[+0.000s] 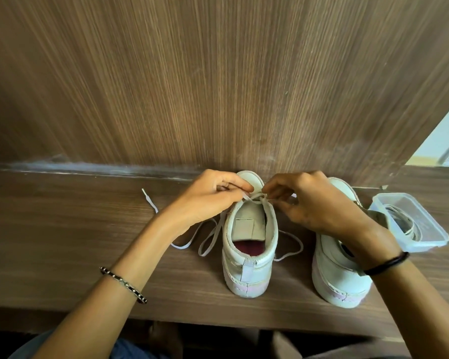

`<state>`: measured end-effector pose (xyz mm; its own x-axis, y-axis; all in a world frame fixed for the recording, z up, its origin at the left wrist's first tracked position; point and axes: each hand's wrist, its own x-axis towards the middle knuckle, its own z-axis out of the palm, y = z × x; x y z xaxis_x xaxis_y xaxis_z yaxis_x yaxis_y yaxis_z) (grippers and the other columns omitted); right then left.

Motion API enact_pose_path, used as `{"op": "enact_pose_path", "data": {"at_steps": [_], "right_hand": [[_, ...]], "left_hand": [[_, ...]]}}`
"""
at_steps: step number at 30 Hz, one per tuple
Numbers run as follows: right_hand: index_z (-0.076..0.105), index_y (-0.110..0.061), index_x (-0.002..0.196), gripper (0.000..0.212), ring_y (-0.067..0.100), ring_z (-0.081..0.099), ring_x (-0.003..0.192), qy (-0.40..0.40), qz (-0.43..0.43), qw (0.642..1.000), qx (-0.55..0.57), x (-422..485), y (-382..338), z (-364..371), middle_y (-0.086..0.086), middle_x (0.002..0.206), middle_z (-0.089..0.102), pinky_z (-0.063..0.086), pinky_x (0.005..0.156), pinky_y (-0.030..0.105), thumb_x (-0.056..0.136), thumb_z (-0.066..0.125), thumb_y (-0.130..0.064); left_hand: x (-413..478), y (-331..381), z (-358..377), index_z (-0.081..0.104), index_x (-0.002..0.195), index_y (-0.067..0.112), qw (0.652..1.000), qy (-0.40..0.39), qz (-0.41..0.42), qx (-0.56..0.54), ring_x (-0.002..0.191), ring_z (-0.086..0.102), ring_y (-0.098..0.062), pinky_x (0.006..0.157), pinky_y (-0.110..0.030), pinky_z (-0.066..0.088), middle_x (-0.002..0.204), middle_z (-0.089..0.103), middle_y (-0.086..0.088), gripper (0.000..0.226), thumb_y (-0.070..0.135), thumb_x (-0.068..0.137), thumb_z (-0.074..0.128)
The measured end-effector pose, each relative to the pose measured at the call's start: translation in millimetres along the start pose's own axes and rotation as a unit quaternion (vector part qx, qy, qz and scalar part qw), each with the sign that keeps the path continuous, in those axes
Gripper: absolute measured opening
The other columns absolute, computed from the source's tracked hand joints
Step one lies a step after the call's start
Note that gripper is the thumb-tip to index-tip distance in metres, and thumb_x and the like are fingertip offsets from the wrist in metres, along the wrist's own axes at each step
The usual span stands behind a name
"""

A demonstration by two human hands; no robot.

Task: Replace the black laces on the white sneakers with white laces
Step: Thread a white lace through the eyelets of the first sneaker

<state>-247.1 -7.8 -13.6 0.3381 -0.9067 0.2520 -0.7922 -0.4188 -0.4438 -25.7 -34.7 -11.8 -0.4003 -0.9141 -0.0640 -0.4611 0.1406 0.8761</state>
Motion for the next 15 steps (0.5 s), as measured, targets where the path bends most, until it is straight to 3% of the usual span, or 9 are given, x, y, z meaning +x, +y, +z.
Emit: {"op": "enact_pose_path", "data": {"at_steps": [5, 10, 15], "right_hand": [[0.081, -0.021, 0.102, 0.014, -0.018, 0.059, 0.075, -0.015, 0.005, 1.000, 0.002, 0, -4, -5, -0.010, 0.092, 0.078, 0.043, 0.075, 0.001, 0.090, 0.077, -0.014], [0.081, -0.022, 0.103, 0.011, 0.003, 0.065, 0.080, -0.014, 0.010, 1.000, -0.002, -1, -4, -5, -0.011, 0.092, 0.077, 0.046, 0.076, 0.007, 0.093, 0.075, -0.020], [0.077, -0.019, 0.103, 0.011, 0.000, 0.063, 0.079, -0.024, 0.035, 0.999, -0.009, 0, -3, -2, -0.011, 0.091, 0.074, 0.045, 0.073, 0.005, 0.097, 0.068, -0.021]], "left_hand": [[3, 8, 3, 0.080, 0.098, 0.026, 0.999, -0.020, 0.014, 0.035, 0.082, 0.065, 0.000, 0.078, -0.024, 0.053, 0.092, 0.077, 0.005, 0.019, 0.017, 0.082, 0.074], [7, 10, 8, 0.078, 0.088, 0.038, 0.989, 0.016, 0.015, 0.144, 0.072, 0.064, 0.001, 0.071, -0.034, 0.056, 0.077, 0.072, 0.019, 0.025, 0.030, 0.064, 0.079], [-2, 20, 18, 0.076, 0.095, 0.044, 0.942, 0.097, 0.048, 0.317, 0.087, 0.060, -0.007, 0.063, -0.026, 0.038, 0.089, 0.070, 0.019, 0.014, 0.038, 0.083, 0.073]]}}
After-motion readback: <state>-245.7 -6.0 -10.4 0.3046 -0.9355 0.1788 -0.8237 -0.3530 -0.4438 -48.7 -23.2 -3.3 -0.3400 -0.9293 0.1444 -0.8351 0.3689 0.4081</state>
